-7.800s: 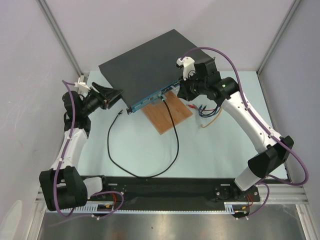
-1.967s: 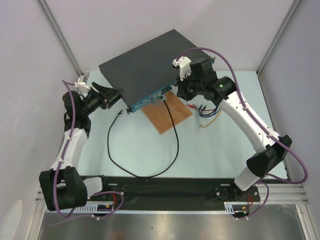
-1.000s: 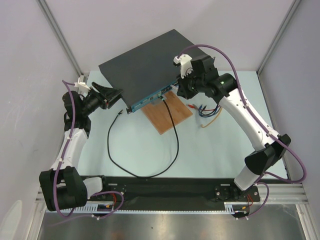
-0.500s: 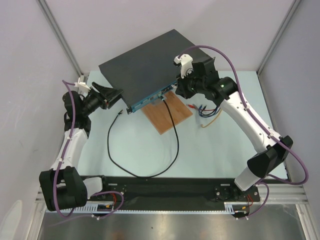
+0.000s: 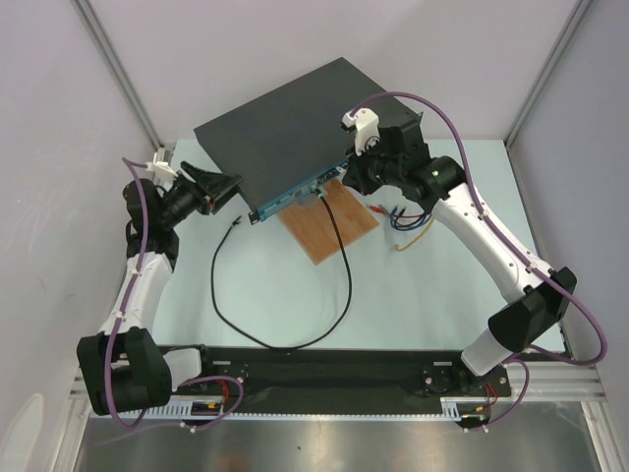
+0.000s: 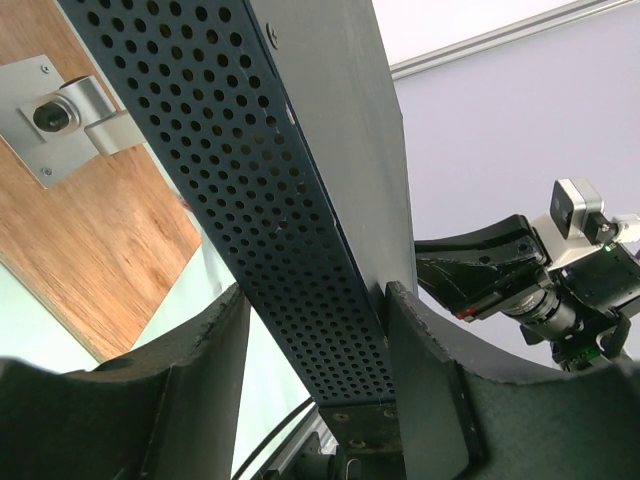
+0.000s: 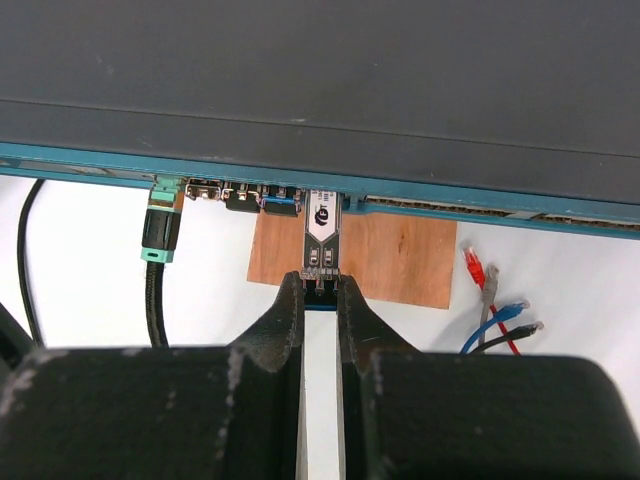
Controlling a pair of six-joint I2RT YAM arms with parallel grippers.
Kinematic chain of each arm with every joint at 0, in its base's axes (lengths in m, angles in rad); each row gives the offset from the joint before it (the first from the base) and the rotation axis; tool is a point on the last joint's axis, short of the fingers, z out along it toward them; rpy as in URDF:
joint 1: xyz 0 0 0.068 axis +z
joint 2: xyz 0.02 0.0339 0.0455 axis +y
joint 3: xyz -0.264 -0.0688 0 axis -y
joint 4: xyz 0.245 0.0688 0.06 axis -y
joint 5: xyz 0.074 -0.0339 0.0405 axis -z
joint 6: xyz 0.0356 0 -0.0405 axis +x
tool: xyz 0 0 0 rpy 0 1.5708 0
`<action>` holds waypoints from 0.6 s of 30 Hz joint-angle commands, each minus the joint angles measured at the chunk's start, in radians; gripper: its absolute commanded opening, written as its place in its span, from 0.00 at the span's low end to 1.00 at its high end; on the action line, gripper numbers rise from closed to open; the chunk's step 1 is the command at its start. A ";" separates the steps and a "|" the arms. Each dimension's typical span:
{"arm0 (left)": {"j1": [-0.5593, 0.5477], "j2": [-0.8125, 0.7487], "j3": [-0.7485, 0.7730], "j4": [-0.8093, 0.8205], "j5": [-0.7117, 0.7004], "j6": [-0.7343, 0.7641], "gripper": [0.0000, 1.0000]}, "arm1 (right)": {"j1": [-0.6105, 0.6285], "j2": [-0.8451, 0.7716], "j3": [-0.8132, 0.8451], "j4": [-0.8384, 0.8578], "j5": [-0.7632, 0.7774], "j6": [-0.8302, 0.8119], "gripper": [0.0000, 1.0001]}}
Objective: Insert the plug into the switch port
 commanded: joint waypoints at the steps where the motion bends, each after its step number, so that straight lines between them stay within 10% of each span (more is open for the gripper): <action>1: -0.058 0.007 0.039 0.059 -0.013 0.063 0.00 | 0.003 0.017 0.038 0.224 -0.025 0.006 0.00; 10: -0.058 0.010 0.042 0.057 -0.011 0.066 0.00 | 0.011 0.049 0.059 0.251 -0.031 -0.009 0.03; 18: -0.058 0.007 0.039 0.057 -0.011 0.067 0.00 | -0.014 0.000 0.056 0.160 -0.059 -0.046 0.45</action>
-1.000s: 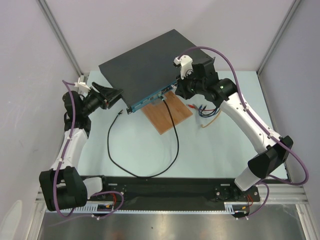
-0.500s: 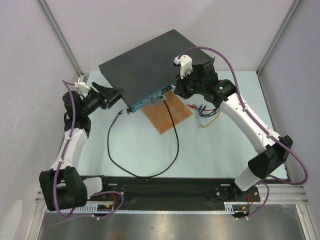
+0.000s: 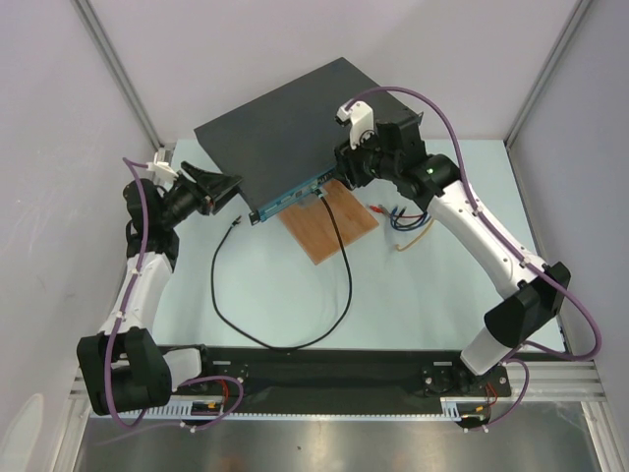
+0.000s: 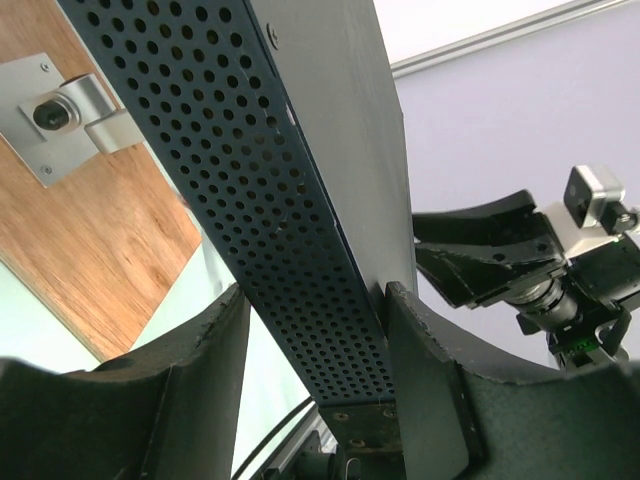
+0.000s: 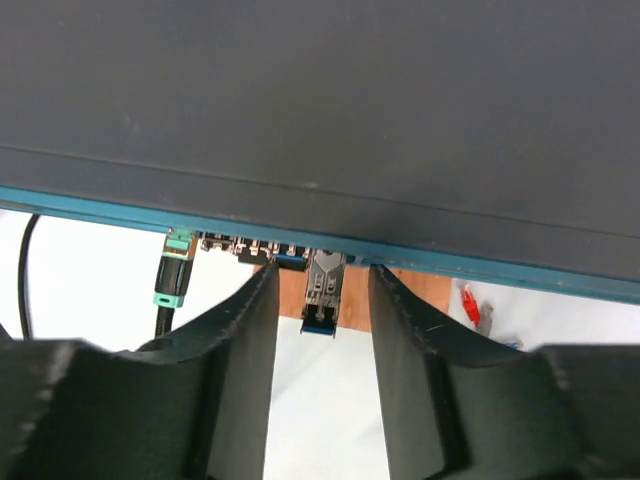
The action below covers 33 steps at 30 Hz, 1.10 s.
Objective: Insert the plug into the switch port
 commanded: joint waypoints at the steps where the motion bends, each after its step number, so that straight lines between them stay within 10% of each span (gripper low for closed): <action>1: -0.058 0.008 0.038 0.060 -0.012 0.065 0.00 | -0.028 -0.046 0.044 0.045 -0.033 -0.035 0.47; 8: -0.058 0.014 0.042 0.067 -0.008 0.065 0.00 | -0.068 -0.087 0.041 -0.087 -0.117 -0.065 0.59; 15: -0.058 0.011 0.044 0.053 -0.008 0.074 0.00 | -0.079 -0.057 0.068 -0.173 -0.161 -0.078 0.30; 33: -0.058 0.020 0.044 0.057 -0.009 0.073 0.00 | -0.078 0.032 0.136 -0.133 -0.140 -0.036 0.19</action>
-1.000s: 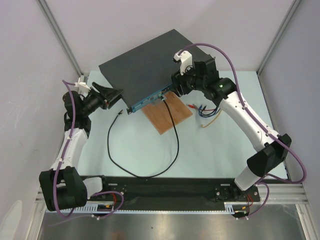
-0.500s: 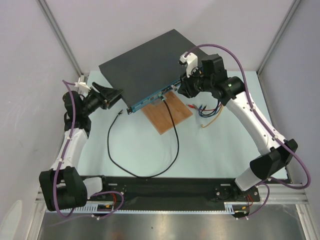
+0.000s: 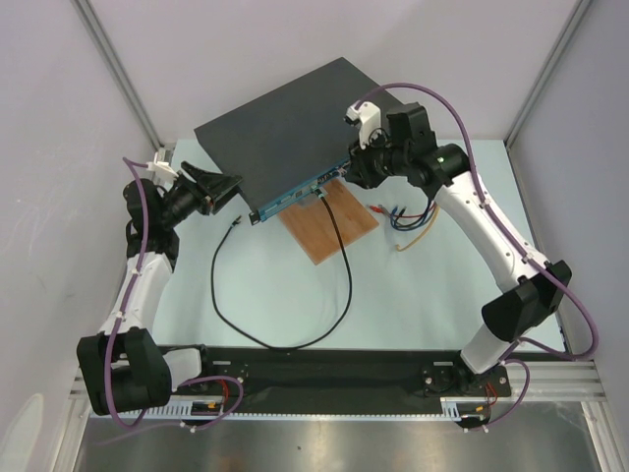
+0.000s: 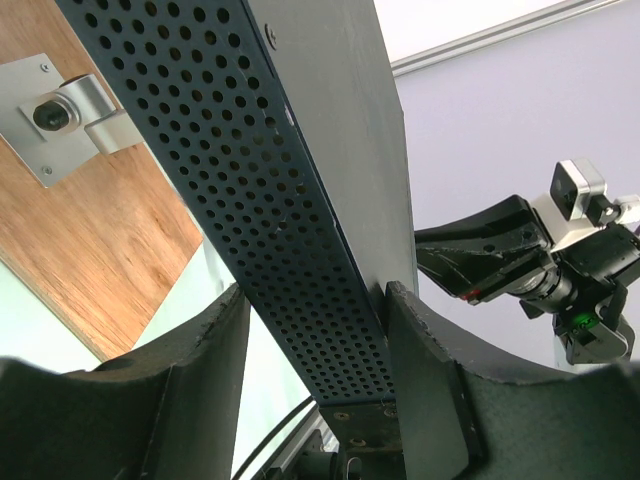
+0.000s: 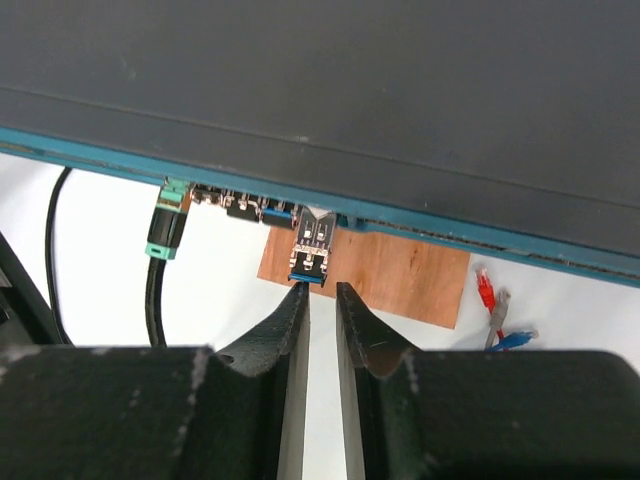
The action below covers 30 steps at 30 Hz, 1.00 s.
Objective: Insert the plug into the switch port
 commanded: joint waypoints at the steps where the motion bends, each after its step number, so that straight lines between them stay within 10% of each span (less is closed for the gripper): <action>1: -0.058 0.021 0.043 0.059 -0.008 0.066 0.00 | -0.003 0.012 0.063 0.045 0.014 0.025 0.19; 20: -0.057 0.021 0.040 0.046 -0.002 0.084 0.00 | 0.016 0.118 0.172 0.084 0.027 0.078 0.15; 30: -0.058 0.024 0.037 0.048 -0.002 0.084 0.01 | 0.040 0.049 -0.039 0.328 0.093 0.128 0.14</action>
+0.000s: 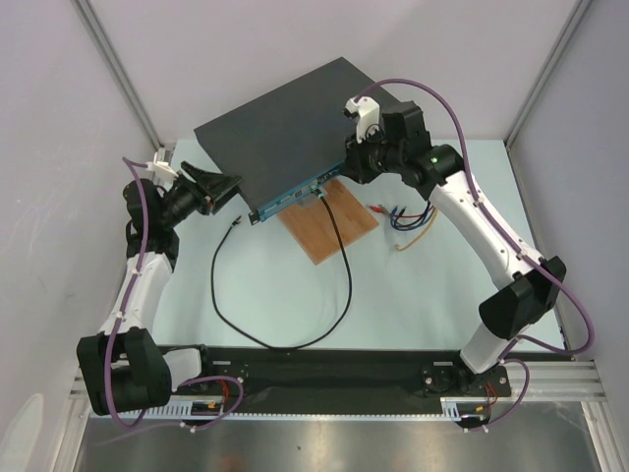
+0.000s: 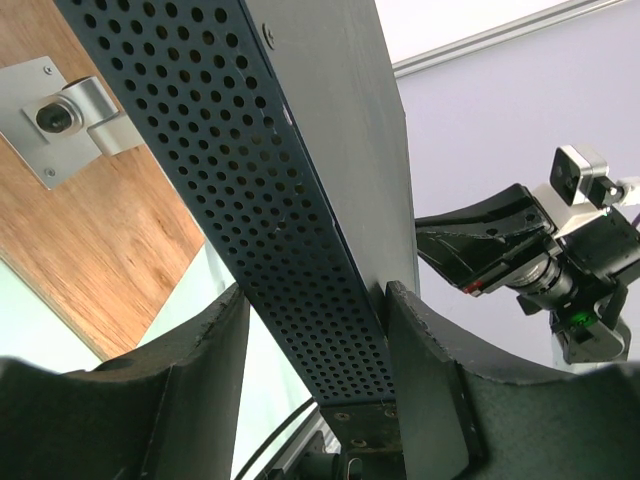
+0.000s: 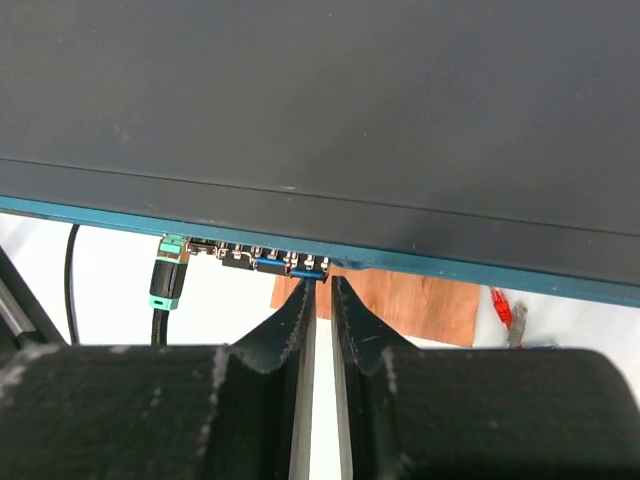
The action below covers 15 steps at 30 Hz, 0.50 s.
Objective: Insert the plug into the switch port
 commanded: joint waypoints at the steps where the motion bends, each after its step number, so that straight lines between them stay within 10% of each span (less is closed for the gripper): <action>1: -0.057 0.026 0.036 0.049 -0.002 0.080 0.00 | 0.026 0.007 -0.067 0.268 0.066 0.031 0.14; 15: -0.067 0.024 0.028 0.036 -0.008 0.091 0.00 | 0.049 0.013 -0.137 0.461 0.100 0.089 0.11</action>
